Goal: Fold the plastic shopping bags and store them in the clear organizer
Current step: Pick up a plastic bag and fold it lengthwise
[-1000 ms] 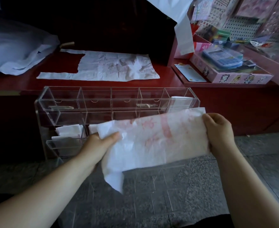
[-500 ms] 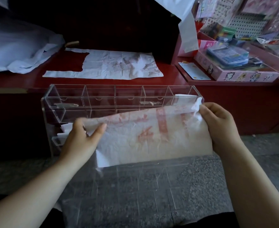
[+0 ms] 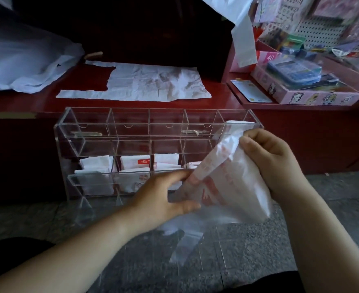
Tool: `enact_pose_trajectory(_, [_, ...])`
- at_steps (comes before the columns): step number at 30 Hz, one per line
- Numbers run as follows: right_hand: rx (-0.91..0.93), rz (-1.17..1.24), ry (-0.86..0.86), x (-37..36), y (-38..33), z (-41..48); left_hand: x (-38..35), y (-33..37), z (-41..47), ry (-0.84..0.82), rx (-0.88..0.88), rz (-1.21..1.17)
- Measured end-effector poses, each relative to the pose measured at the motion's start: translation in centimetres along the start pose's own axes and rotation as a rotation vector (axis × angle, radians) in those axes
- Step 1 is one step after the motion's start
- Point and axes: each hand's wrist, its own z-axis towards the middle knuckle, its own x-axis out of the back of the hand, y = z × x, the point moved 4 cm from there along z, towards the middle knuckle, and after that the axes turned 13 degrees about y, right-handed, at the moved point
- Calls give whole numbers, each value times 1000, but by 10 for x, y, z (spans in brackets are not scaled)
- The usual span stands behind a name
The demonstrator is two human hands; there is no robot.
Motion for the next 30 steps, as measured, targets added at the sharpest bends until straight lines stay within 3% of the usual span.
enact_pose_trajectory(6, [-15,6,-6,-2,0,-2,-9,-13,3,66,39,-63])
enact_pose_trajectory(12, [13,-36,137,18,-4,5,8,-20,13,44,205,-78])
enact_pose_trajectory(16, [-74,47,229,32,-2,8,16,-30,11,-8,503,-395])
enact_pose_trajectory(20, [-157,95,331,40,6,12,27,-35,11,-40,664,-867])
enact_pose_trajectory(22, [-194,133,407,47,10,14,25,-39,6,-190,773,-996])
enact_pose_trajectory(24, [-212,146,466,53,14,16,17,-33,-3,-360,757,-1104])
enact_pose_trajectory(25, [-209,138,488,55,16,16,16,-34,-6,-359,753,-1073])
enact_pose_trajectory(28, [-196,82,509,58,19,17,25,-50,-9,-83,696,-734])
enact_pose_trajectory(30, [-199,64,502,57,21,17,32,-54,-6,-6,642,-658])
